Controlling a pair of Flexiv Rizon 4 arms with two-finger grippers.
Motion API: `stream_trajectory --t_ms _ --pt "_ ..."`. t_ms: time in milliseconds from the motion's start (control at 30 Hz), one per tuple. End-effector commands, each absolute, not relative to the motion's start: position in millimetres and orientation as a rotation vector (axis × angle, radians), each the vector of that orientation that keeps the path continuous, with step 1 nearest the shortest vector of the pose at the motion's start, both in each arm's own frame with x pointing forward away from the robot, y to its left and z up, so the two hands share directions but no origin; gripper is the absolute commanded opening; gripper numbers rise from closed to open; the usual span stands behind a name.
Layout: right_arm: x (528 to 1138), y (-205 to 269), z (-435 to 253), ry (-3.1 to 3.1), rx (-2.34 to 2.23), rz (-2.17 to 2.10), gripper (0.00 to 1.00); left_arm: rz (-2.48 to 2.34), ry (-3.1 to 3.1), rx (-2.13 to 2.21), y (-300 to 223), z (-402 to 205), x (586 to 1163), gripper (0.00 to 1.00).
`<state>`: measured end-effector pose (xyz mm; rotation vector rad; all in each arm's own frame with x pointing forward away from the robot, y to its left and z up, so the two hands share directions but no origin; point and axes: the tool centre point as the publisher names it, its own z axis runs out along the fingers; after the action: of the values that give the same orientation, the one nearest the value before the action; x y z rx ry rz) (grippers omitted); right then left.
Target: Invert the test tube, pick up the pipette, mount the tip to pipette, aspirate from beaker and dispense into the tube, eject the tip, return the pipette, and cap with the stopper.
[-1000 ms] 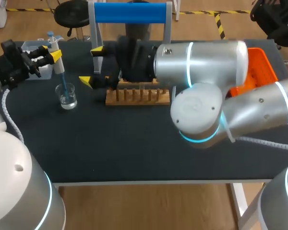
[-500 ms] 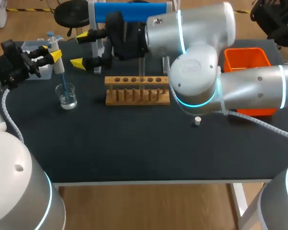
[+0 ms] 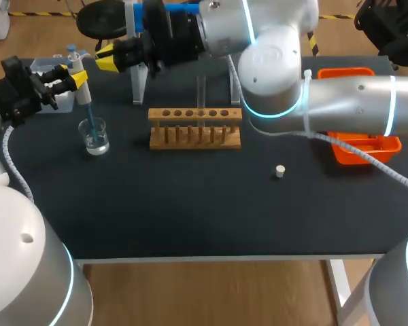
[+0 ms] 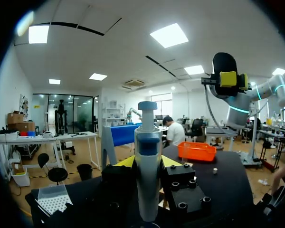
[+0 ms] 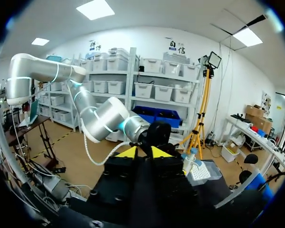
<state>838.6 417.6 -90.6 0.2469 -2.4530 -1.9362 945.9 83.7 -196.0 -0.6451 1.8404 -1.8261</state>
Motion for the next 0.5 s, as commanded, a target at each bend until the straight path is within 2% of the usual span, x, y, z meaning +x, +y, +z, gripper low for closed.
stream_trajectory --t_ms 33,500 --pt "848 429 -94 -2.375 0.314 -1.968 0.00 -1.829 1.838 -0.642 84 -196 945 0.00" --pt "866 453 -90 -2.265 0.238 -2.076 0.00 -1.829 1.838 -0.642 84 -196 945 0.00"
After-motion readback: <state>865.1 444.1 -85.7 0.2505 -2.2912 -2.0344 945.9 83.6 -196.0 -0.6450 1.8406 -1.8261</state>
